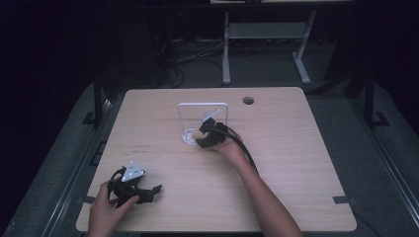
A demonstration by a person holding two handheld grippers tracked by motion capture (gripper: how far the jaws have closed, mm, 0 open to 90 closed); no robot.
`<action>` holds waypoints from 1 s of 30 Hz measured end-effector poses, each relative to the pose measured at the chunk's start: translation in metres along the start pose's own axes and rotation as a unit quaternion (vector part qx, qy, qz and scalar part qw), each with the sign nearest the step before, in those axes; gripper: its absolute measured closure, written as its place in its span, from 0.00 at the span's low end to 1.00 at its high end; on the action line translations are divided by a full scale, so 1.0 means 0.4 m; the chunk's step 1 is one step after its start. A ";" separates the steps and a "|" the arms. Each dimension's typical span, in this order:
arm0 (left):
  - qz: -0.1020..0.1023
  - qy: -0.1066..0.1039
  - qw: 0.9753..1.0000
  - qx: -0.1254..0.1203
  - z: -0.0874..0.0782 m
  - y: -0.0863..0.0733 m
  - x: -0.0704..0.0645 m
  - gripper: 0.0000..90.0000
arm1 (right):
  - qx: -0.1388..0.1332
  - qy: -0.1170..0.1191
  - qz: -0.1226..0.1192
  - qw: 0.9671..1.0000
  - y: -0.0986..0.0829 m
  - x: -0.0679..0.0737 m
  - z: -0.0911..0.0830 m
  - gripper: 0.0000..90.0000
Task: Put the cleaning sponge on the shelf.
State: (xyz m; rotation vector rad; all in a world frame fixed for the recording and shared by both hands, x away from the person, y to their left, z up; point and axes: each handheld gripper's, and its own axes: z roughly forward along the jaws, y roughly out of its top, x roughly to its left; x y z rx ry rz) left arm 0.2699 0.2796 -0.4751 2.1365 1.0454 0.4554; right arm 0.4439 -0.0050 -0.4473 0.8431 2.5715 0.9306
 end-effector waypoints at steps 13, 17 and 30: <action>0.000 0.000 1.000 0.001 0.000 0.000 0.000 0.14 | 0.005 -0.003 -0.001 1.000 -0.003 -0.001 0.011 0.38; 0.000 0.000 1.000 0.000 0.000 0.000 0.000 0.14 | -0.001 -0.002 0.003 1.000 -0.001 0.001 -0.002 0.38; 0.001 0.000 1.000 0.001 0.000 0.000 0.000 0.14 | -0.045 0.000 -0.010 0.999 -0.010 0.023 -0.120 0.51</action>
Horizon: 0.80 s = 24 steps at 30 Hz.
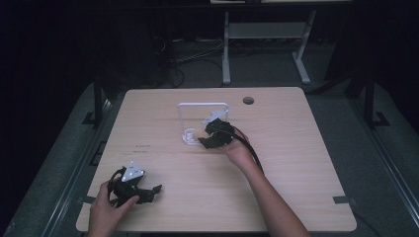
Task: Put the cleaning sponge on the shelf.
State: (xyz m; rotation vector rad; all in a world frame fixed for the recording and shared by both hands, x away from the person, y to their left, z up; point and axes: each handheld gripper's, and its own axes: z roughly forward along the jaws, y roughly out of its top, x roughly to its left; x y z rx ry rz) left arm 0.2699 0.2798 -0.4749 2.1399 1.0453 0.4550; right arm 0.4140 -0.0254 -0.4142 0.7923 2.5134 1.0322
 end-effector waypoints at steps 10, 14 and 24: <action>0.002 0.000 1.000 0.002 0.000 0.000 0.001 0.14 | 0.001 0.038 0.011 0.999 -0.039 0.026 -0.020 0.91; -0.001 0.000 1.000 0.000 0.000 0.000 0.000 0.14 | 0.016 0.050 0.008 0.999 -0.057 0.035 -0.006 0.98; -0.001 0.000 1.000 -0.001 0.000 0.000 0.000 0.14 | 0.051 0.055 0.015 0.997 -0.097 0.030 0.046 1.00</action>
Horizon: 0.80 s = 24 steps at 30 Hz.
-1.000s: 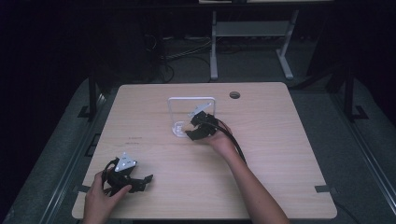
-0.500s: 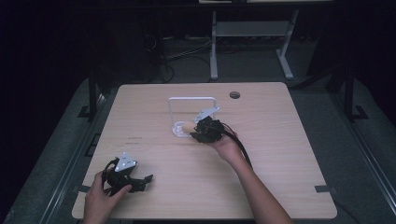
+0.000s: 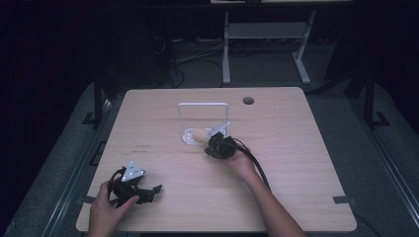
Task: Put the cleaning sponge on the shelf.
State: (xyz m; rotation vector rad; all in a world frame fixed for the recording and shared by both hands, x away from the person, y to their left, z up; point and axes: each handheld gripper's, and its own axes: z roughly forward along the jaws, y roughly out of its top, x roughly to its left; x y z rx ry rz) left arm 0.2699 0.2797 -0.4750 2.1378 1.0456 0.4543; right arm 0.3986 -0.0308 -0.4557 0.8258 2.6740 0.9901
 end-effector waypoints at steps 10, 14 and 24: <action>0.000 0.000 1.000 0.000 0.000 0.000 0.000 0.14 | -0.011 -0.018 0.017 1.000 -0.007 -0.023 0.000 1.00; 0.000 0.000 1.000 0.000 0.000 0.000 0.000 0.14 | -0.016 -0.028 0.027 0.999 -0.010 -0.037 -0.010 1.00; 0.000 0.000 1.000 0.000 0.000 0.000 0.000 0.14 | -0.027 -0.058 0.044 0.997 -0.020 -0.065 -0.021 1.00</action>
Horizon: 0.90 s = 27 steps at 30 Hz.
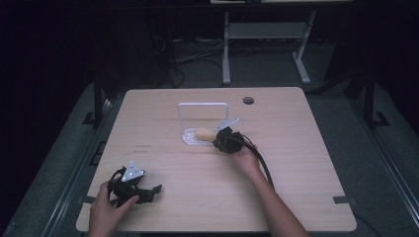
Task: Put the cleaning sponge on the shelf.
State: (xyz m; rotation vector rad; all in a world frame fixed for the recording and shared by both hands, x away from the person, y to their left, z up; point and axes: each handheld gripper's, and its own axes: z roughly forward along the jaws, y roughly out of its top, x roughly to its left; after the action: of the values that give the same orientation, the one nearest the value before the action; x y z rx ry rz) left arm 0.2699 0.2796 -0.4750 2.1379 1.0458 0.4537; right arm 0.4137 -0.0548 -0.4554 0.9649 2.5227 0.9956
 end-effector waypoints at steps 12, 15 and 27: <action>0.000 0.000 1.000 0.000 0.000 0.000 0.000 0.14 | -0.011 0.010 0.007 1.000 -0.023 -0.005 -0.036 0.97; 0.000 0.000 1.000 0.000 0.000 0.000 0.000 0.14 | -0.016 0.013 0.007 1.000 -0.031 -0.004 -0.055 0.93; 0.000 0.000 1.000 0.000 0.000 0.000 0.000 0.14 | -0.020 0.003 0.002 1.000 -0.061 0.002 -0.112 0.62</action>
State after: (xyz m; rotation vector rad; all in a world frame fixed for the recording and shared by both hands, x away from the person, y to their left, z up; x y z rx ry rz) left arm 0.2699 0.2795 -0.4750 2.1370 1.0472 0.4545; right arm 0.3806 -0.0904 -0.4393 0.9577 2.4969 1.0473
